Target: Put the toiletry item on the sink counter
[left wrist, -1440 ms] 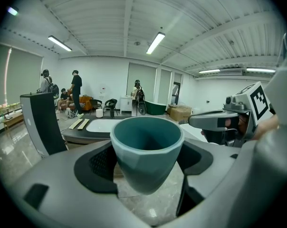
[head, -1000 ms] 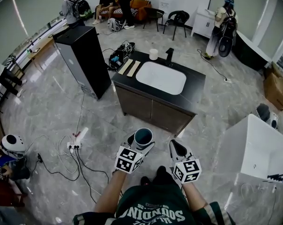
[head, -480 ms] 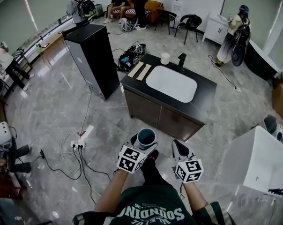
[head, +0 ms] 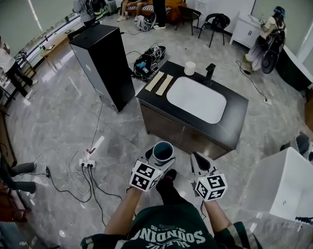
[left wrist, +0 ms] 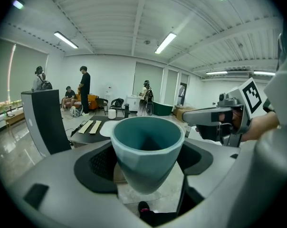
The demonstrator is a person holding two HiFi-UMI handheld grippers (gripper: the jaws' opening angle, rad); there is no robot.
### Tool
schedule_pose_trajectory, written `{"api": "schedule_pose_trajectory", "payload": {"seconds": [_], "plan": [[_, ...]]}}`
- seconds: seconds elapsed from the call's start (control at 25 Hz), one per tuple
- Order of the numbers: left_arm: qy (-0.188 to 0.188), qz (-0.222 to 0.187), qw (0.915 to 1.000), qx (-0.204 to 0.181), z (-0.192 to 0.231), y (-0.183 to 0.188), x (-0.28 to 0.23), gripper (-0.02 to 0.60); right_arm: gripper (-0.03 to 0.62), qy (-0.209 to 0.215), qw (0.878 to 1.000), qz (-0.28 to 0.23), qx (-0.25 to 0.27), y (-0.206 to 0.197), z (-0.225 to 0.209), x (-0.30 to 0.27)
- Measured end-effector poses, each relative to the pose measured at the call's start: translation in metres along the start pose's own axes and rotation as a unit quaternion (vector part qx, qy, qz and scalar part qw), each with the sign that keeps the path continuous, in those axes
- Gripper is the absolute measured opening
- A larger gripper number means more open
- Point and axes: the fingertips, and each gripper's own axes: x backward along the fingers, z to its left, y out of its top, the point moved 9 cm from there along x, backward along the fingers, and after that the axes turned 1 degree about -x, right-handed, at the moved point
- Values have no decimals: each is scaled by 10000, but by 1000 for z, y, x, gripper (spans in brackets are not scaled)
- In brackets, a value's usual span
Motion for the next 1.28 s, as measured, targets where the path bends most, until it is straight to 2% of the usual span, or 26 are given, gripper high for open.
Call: {"api": "schedule_pose_trajectory", "payload": {"seconds": [0.28, 0.8, 1.28], "plan": [[-155, 79, 9998, -4, 43, 24, -35, 383, 43, -55, 9998, 84, -172, 22, -22, -55], [-47, 160, 9998, 132, 129, 57, -90, 384, 43, 38, 9995, 246, -197, 56, -56, -151], [-45, 117, 9998, -124, 186, 106, -156, 384, 43, 59, 9996, 78, -272, 91, -111, -227]]}}
